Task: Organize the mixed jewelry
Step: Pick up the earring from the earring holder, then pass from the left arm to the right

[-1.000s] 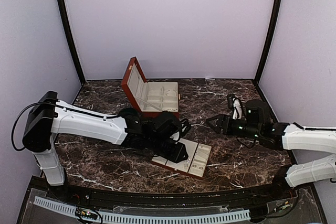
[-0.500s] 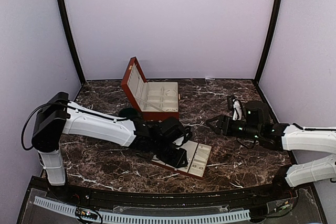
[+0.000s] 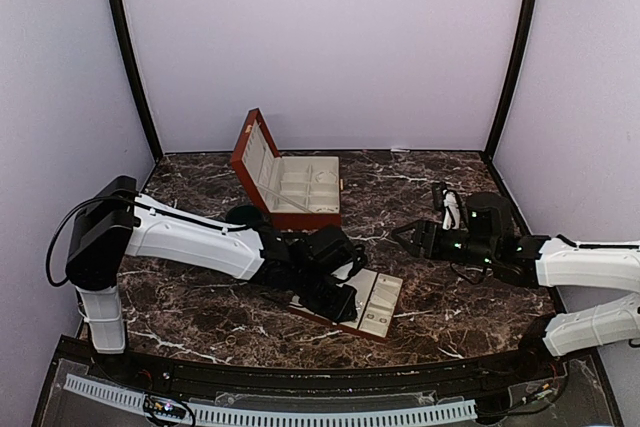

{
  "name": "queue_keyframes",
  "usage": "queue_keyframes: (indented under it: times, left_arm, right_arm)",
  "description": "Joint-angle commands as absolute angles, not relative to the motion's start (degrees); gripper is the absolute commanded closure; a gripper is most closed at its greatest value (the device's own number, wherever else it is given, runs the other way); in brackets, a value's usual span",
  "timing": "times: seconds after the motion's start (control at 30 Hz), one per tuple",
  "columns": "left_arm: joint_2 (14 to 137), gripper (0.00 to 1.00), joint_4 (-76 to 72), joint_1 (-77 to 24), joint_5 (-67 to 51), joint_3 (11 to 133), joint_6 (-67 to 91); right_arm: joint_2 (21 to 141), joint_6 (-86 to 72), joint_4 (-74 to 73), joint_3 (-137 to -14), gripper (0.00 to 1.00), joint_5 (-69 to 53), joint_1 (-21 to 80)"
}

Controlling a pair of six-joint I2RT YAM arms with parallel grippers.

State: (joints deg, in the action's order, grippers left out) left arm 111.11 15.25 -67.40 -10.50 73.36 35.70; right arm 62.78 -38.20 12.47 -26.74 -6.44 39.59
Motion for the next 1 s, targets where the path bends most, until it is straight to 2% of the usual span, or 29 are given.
queue_keyframes:
  times: [0.0,0.23,0.57,0.83,0.97]
  left_arm:
    - [110.9,0.86,17.2,-67.5,-11.1,74.8,36.2]
    - [110.8,1.0,17.1,-67.5,-12.0,74.7,36.3]
    - [102.0,1.0,8.9,-67.0,-6.9,68.9,37.1]
    - [91.6,1.0,-14.8,-64.8,3.9,59.2,30.7]
    - [88.2,1.0,-27.1,-64.8,7.6,55.2,23.1]
  right_arm:
    - [63.1,-38.0,15.3,-26.0,0.28,-6.6,39.3]
    - [63.5,-38.1,15.6,-26.0,0.28,-6.6,39.3]
    - [60.7,-38.9,17.1,-26.6,0.25,-10.1,39.3]
    - [60.6,-47.5,28.5,-26.4,0.14,-20.8,39.3]
    - [63.0,-53.8,37.1,-26.7,0.15,-27.0,39.9]
